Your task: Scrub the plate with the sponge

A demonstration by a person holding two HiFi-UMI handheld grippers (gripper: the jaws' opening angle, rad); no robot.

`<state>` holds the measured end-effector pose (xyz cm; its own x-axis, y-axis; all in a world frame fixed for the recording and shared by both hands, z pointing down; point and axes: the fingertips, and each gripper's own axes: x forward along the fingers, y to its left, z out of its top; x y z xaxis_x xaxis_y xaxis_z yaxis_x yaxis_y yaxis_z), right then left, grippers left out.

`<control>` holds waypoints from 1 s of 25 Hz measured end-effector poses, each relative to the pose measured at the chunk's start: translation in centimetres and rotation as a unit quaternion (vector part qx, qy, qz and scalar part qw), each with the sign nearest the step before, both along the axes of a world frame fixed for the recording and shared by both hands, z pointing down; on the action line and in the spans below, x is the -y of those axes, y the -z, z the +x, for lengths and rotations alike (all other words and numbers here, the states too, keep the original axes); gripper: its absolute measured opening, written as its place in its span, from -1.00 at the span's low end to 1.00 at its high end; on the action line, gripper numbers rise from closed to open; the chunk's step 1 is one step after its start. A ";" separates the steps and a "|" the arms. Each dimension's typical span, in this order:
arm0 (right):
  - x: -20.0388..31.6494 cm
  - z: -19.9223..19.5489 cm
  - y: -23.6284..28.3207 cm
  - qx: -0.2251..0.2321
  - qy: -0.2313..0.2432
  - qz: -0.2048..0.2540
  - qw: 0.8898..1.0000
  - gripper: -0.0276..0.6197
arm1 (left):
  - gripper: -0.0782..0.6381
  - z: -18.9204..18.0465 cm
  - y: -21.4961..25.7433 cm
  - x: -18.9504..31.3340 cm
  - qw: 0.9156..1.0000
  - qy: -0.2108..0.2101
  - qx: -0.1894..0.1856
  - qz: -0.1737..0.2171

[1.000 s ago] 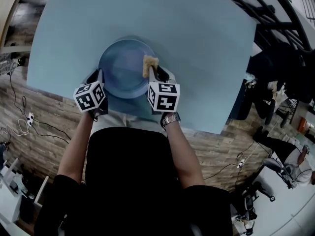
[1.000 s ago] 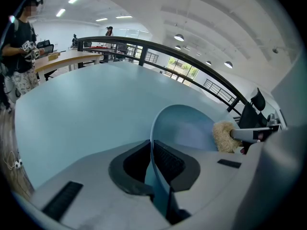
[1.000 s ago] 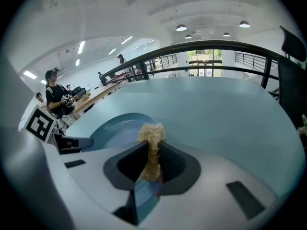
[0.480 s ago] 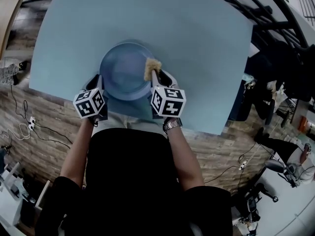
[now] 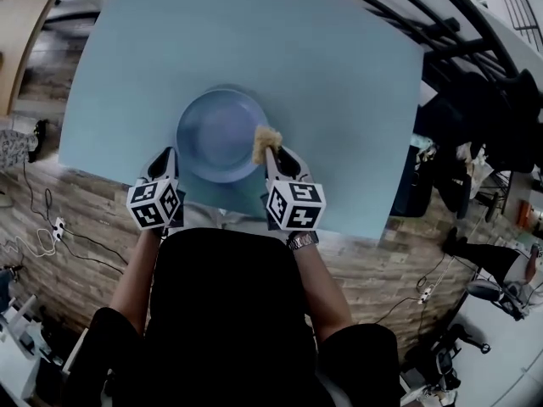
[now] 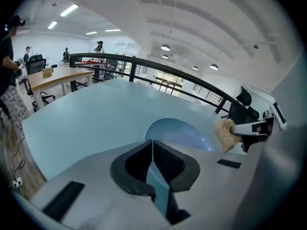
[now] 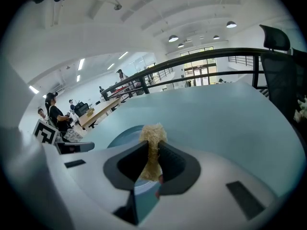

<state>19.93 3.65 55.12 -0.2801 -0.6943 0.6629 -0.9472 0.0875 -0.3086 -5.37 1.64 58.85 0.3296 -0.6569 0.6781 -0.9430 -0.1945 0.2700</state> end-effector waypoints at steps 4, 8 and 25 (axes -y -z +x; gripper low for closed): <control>-1.2 -0.1 2.3 -0.003 -0.006 0.023 1.000 -0.71 | -0.77 0.9 2.7 -0.6 0.999 -0.016 -0.011 0.033; -2.1 -1.0 5.2 -0.013 0.000 0.059 0.998 -0.71 | -0.77 2.5 6.0 -0.9 0.996 -0.048 -0.020 0.077; -4.0 -0.8 16.7 0.014 -0.053 0.194 0.980 -0.71 | -0.77 3.3 19.3 -1.9 0.973 -0.051 -0.091 0.206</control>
<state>19.14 7.61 38.43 -0.2073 -0.9185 0.3367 -0.9489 0.1051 -0.2976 -2.06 3.53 39.57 0.4968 -0.8182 0.2893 -0.8574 -0.4111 0.3097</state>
